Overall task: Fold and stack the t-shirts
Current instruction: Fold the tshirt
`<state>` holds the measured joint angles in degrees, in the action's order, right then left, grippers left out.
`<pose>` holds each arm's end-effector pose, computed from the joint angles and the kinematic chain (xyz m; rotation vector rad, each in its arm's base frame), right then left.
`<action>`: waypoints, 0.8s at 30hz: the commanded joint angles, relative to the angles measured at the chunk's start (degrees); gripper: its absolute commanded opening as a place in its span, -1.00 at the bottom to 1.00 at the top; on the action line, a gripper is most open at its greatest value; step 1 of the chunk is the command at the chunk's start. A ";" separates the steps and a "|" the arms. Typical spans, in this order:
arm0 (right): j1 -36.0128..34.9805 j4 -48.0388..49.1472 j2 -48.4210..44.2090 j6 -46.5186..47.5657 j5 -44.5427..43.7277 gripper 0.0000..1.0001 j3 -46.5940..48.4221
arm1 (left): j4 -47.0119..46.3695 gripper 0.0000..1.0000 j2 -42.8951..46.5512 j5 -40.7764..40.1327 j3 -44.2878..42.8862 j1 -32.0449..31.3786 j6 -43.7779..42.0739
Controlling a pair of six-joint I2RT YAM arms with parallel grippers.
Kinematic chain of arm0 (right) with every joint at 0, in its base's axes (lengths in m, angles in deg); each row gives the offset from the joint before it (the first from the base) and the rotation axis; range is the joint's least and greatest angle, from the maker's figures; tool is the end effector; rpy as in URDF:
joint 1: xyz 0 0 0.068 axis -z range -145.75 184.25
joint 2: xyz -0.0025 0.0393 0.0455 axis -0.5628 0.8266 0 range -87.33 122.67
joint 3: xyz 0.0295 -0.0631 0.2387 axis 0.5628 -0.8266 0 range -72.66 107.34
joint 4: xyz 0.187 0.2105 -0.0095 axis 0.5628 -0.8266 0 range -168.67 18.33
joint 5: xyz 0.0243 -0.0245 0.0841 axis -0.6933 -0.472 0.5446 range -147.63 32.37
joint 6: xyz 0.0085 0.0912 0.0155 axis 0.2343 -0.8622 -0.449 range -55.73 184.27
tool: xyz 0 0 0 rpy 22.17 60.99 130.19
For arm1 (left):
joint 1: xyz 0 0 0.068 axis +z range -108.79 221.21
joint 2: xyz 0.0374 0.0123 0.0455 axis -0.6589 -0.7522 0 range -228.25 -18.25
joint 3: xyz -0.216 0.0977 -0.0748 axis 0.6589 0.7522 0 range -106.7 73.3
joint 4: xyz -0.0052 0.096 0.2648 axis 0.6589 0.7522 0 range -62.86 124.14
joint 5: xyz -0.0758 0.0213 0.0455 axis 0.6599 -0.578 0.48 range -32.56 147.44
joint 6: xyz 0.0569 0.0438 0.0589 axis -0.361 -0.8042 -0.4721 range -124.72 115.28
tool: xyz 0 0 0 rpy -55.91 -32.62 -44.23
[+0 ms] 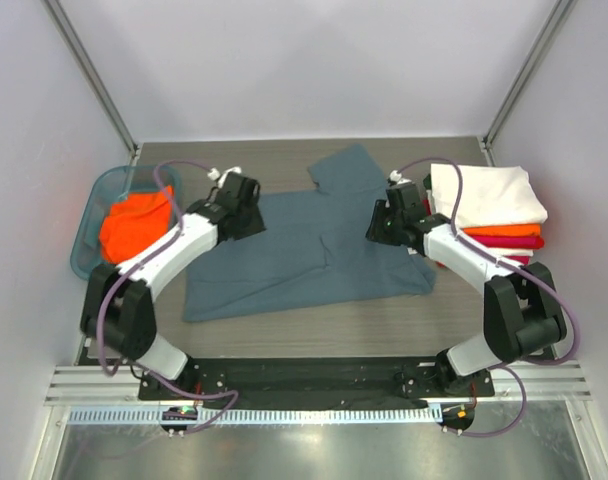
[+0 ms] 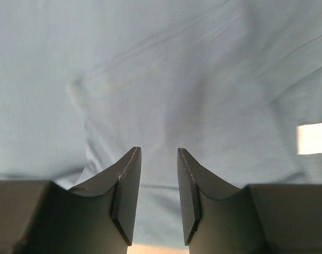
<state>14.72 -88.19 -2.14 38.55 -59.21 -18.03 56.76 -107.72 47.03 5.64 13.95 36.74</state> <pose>0.3470 0.1206 0.1524 0.1436 2.4147 0.3351 0.3490 -0.1630 0.1869 -0.3832 2.4424 -0.3019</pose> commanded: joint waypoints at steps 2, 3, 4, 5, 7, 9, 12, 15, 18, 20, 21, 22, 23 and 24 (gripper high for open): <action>-2.53 3.76 -1.69 -0.65 2.90 -0.24 -2.77 | 7.90 -0.23 7.81 -6.63 8.05 3.44 -1.20; -2.88 4.20 -1.52 -0.83 2.82 -0.26 -3.12 | 8.16 -0.25 8.69 -6.46 9.29 4.41 -0.76; -2.97 4.73 -1.43 -1.09 2.64 -0.27 -4.00 | 8.17 -0.31 9.40 -5.94 10.52 6.76 0.02; -3.41 5.34 -1.51 -1.35 2.47 -0.28 -4.62 | 8.25 -0.33 10.97 -5.50 12.88 8.01 1.51; -3.59 7.63 -1.87 -1.62 2.38 -0.30 -6.54 | 7.65 -0.39 12.73 -5.93 15.44 11.26 3.02; -3.67 9.99 -2.57 -1.79 2.11 -0.32 -7.95 | 5.54 -0.40 15.11 -6.28 18.78 13.45 3.37; -3.67 14.13 -3.36 -1.97 1.85 -0.31 -12.16 | 5.00 -0.38 15.29 -9.17 20.37 14.34 3.29; -3.67 16.16 -3.54 -1.97 1.85 -0.31 -13.76 | 4.22 -0.35 13.80 -10.59 21.33 14.70 2.59; -3.67 18.44 -3.71 -2.23 1.85 -0.31 -15.08 | 3.95 -0.35 12.66 -11.12 22.04 14.79 3.10; -3.67 18.62 -3.71 -2.23 1.85 -0.31 -15.26 | 3.95 -0.35 12.13 -11.21 22.48 14.79 3.46; -3.67 18.54 -3.71 -2.15 1.85 -0.31 -15.26 | 4.03 -0.35 11.78 -11.55 22.57 14.87 3.63; -3.67 18.71 -3.80 -2.15 1.85 -0.31 -15.34 | 4.12 -0.35 11.08 -11.99 22.57 14.87 3.81; -3.67 18.80 -3.80 -2.23 1.85 -0.31 -15.43 | 4.21 -0.35 10.64 -12.35 22.57 14.96 3.90; -3.67 19.23 -3.80 -2.23 1.85 -0.31 -15.52 | 4.30 -0.35 10.11 -12.52 22.40 15.31 3.90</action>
<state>11.31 -73.10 -3.52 36.89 -57.25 -33.44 62.34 -96.44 37.41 27.84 28.50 39.82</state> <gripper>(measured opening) 0.344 0.325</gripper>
